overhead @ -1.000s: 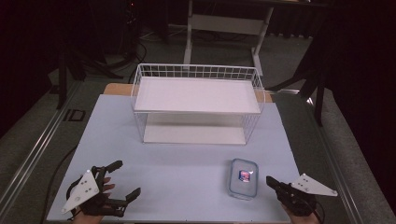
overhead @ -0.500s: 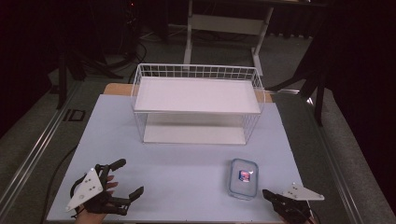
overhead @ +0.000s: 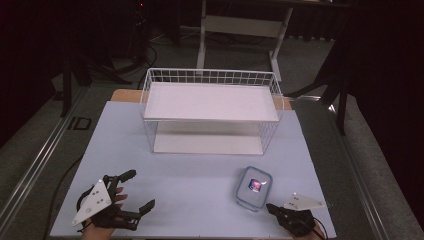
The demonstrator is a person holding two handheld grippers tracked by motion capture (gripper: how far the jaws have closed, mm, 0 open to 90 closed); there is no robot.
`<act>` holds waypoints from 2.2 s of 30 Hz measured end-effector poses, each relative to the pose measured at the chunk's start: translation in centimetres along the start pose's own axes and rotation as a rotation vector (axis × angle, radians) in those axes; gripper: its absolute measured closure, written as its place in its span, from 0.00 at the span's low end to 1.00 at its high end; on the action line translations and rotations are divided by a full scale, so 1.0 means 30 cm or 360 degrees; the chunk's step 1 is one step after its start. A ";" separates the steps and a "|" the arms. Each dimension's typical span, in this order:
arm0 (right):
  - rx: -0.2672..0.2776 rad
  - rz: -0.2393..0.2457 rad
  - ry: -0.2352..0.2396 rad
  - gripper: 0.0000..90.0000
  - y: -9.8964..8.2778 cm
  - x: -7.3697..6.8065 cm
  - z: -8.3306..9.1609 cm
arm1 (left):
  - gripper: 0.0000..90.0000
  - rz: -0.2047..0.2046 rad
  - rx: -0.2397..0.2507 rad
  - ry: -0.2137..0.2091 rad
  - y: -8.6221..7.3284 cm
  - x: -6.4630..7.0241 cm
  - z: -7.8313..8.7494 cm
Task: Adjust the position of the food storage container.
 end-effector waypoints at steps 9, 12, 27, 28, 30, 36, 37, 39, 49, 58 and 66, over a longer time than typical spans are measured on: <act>0.0021 0.0049 0.0035 1.00 0.037 -0.029 -0.020 | 0.02 -0.0011 0.0005 0.0000 0.002 0.001 0.004; 0.0031 0.0021 -0.0042 1.00 0.035 0.018 -0.014 | 0.02 -0.0007 0.0004 0.0001 0.001 0.000 0.004; -0.0029 -0.0007 0.0017 1.00 0.057 0.026 -0.101 | 0.02 -0.0013 0.0002 0.0010 0.000 0.001 0.009; -0.0027 0.0009 0.0024 1.00 0.062 0.017 -0.109 | 0.02 -0.0017 0.0000 0.0009 0.000 0.002 0.010; -0.0037 0.0050 0.0039 1.00 0.070 -0.002 -0.121 | 0.02 -0.0020 -0.0001 0.0009 0.001 0.003 0.011; -0.0025 0.0106 0.0109 1.00 0.120 -0.059 -0.170 | 0.02 -0.0016 0.0000 0.0007 0.001 0.000 0.010; -0.0026 0.0114 0.0112 1.00 0.124 -0.064 -0.175 | 0.02 -0.0017 0.0000 0.0007 0.001 0.000 0.010; -0.0035 0.0145 0.0111 1.00 0.125 -0.071 -0.180 | 0.02 -0.0020 0.0000 0.0006 0.001 0.000 0.011; -0.0032 0.0016 -0.0195 1.00 0.106 0.172 -0.138 | 0.02 -0.0018 -0.0004 0.0001 0.000 0.005 0.002; -0.0068 0.0040 -0.0179 1.00 0.154 0.198 -0.230 | 0.02 -0.0008 -0.0013 0.0004 -0.004 -0.001 0.003; -0.0072 0.0027 -0.0089 1.00 0.140 0.121 -0.227 | 0.02 -0.0015 -0.0011 0.0004 -0.003 0.001 0.005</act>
Point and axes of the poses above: each handheld gripper's, and its own axes: z roughly backward along the jaws, y roughly out of its top, x roughly to its right, the point moved 7 cm from there along -z, roughly forward along the jaws, and after that the axes turned 1 degree about y, right-handed, at the moved point
